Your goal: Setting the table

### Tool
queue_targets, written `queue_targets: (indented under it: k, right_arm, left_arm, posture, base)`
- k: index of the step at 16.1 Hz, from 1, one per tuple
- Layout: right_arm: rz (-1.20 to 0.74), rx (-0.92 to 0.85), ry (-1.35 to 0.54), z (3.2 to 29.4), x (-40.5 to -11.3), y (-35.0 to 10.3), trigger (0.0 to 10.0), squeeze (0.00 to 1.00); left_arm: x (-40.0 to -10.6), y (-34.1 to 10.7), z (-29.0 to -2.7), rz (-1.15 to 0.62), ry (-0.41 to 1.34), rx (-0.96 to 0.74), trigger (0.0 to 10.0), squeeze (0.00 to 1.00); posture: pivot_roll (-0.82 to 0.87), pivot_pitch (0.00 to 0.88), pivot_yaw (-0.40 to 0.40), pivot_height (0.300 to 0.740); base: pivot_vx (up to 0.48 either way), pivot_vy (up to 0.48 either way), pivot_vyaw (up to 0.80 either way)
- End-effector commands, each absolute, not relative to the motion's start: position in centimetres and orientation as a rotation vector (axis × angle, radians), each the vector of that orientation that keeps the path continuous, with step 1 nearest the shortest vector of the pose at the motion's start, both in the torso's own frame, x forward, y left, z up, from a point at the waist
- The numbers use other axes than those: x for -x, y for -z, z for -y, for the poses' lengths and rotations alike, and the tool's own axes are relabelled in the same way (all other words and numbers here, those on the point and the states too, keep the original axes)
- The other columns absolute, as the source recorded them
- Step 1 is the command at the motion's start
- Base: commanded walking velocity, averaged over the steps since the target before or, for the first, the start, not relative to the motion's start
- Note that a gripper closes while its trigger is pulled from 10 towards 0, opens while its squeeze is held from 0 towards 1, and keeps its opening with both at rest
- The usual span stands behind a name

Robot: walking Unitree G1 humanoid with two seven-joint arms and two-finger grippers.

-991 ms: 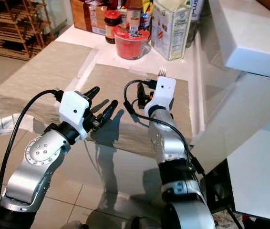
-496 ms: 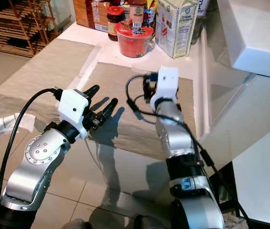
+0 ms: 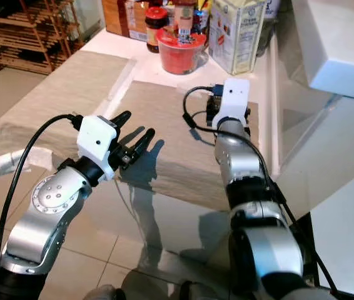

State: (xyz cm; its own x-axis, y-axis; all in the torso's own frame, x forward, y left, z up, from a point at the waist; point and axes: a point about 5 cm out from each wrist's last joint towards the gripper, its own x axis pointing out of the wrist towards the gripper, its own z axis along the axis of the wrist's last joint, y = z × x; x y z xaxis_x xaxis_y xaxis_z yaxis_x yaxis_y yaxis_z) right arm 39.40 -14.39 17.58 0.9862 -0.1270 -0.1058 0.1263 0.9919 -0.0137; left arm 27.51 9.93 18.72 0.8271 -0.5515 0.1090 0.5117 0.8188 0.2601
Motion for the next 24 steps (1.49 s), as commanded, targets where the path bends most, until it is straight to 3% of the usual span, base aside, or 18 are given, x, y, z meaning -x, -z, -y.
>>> queue_targets:
  k: [1, 4, 12, 17, 18, 19, 24]
  right_arm:
    - [-0.14, 0.008, 0.147, 14.8, -39.8, -17.9, 10.0, 0.0]
    - [-0.252, -0.014, 0.111, 14.3, -40.1, -16.7, 10.0, 0.0]
    - [-0.251, -0.017, 0.053, 12.8, -40.4, -17.1, 10.0, 0.0]
    - [-0.379, -0.068, 0.062, 13.0, -39.9, -14.7, 10.0, 0.0]
    - [-0.378, -0.072, 0.065, 13.1, -39.8, -14.6, 4.4, 0.0]
    - [-0.378, -0.076, 0.065, 13.1, -39.8, -14.5, 0.0, 0.0]
    - [-0.381, -0.095, 0.055, 12.9, -39.8, -14.3, 0.0, 0.0]
  left_arm:
    - [-27.5, -19.0, -9.9, 0.191, 0.58, -0.227, 10.0, 0.0]
    - [-27.4, -19.4, -9.8, 0.201, 0.581, -0.232, 10.0, 0.0]
    - [-27.3, -19.6, -9.8, 0.208, 0.577, -0.236, 10.0, 0.0]
    - [-27.3, -19.6, -9.7, 0.206, 0.58, -0.234, 10.0, 0.0]
    - [-27.2, -19.6, -9.7, 0.204, 0.579, -0.232, 10.0, 0.0]
    - [-27.2, -19.6, -9.7, 0.203, 0.578, -0.232, 10.0, 0.0]
    - [-27.3, -19.7, -9.6, 0.203, 0.578, -0.231, 10.0, 0.0]
  posture:
    - [0.1, 0.06, -0.007, 0.74]
    - [0.11, 0.053, -0.012, 0.74]
    - [0.11, 0.054, -0.018, 0.74]
    - [0.11, 0.061, -0.019, 0.74]
    - [0.11, 0.062, -0.02, 0.74]
    - [0.11, 0.062, -0.02, 0.74]
    - [0.11, 0.066, -0.018, 0.74]
  base:
    - [0.0, 0.0, 0.0]
    - [0.0, 0.0, 0.0]
    - [0.0, 0.0, 0.0]
    - [0.0, 0.0, 0.0]
    - [0.0, 0.0, 0.0]
    - [0.0, 0.0, 0.0]
    - [0.0, 0.0, 0.0]
